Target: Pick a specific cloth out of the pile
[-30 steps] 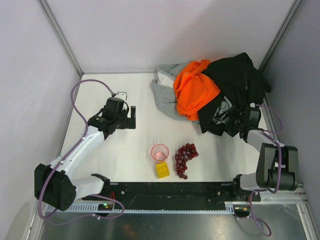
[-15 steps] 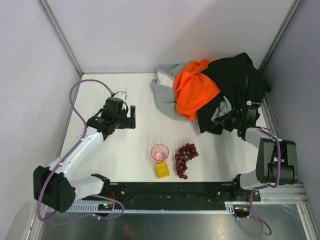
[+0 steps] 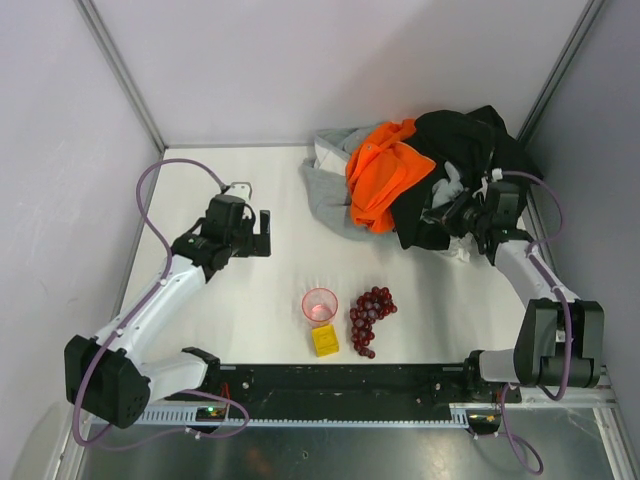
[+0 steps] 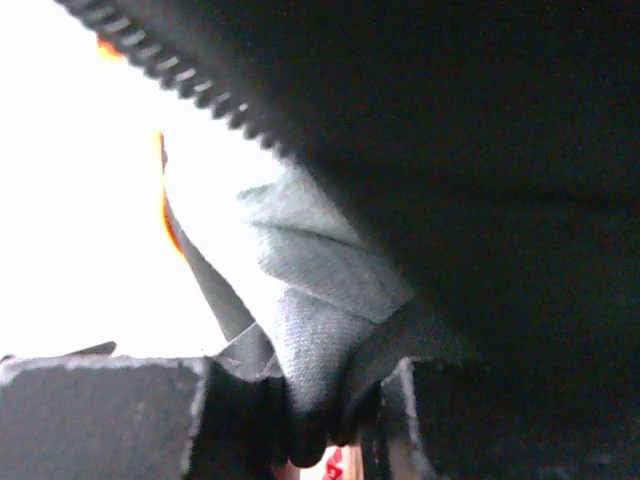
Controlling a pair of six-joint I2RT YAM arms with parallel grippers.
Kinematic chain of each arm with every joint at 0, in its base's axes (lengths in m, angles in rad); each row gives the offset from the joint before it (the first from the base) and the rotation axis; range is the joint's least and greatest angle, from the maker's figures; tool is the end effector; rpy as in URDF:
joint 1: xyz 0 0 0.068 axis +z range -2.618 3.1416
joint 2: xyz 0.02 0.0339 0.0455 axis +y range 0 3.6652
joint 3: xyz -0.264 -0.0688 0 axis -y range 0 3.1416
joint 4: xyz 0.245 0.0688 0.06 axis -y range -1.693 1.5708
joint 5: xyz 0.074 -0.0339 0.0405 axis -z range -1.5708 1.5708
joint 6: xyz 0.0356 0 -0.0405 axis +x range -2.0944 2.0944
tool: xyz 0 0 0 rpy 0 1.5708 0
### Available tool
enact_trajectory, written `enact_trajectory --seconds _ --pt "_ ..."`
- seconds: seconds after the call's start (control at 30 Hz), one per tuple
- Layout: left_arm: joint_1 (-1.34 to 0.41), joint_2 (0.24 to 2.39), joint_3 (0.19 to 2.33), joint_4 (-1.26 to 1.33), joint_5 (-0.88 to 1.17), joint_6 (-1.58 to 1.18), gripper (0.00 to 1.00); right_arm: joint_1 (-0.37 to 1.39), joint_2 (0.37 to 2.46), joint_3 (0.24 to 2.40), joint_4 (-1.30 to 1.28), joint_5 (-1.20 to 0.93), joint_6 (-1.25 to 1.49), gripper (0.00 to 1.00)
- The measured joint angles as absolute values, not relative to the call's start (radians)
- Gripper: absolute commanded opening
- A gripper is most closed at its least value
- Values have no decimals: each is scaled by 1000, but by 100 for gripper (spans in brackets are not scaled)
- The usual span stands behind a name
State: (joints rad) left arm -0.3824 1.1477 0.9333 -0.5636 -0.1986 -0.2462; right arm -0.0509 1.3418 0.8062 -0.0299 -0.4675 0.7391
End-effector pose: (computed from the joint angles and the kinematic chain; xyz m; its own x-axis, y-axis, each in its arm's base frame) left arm 0.2265 -0.0835 0.2843 -0.6889 0.0195 -0.7246 0.0696 0.9968 -0.0393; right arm 0.2911 0.0012 0.2405 -0.6209 0.6338 -0.4613 0.1132 0.6549 0.7472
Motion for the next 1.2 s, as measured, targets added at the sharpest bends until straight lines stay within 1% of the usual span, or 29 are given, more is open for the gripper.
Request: enact_trajectory --seconds 0.23,0.37,0.57,0.73,0.9,1.0,1.2 --pt "-382 1139 933 -564 -199 -246 100 -38 1349 976 -107 -493 720 0" --pt "-382 1135 933 -564 -199 -246 100 -38 1407 1095 -154 -501 696 0" --pt "-382 1135 933 -563 -199 -246 100 -39 1565 1336 -221 -514 662 0" --pt "-382 1135 933 -564 -200 -246 100 -42 1762 1634 -307 -536 642 0" --pt "-382 1140 933 -563 -204 -246 100 -46 1928 1855 -352 -554 631 0" --pt "-382 1152 933 -563 -206 -246 100 -51 1988 1897 -350 -559 632 0" --pt "-382 1171 933 -563 -206 -246 100 -71 2083 1915 -336 -558 635 0"
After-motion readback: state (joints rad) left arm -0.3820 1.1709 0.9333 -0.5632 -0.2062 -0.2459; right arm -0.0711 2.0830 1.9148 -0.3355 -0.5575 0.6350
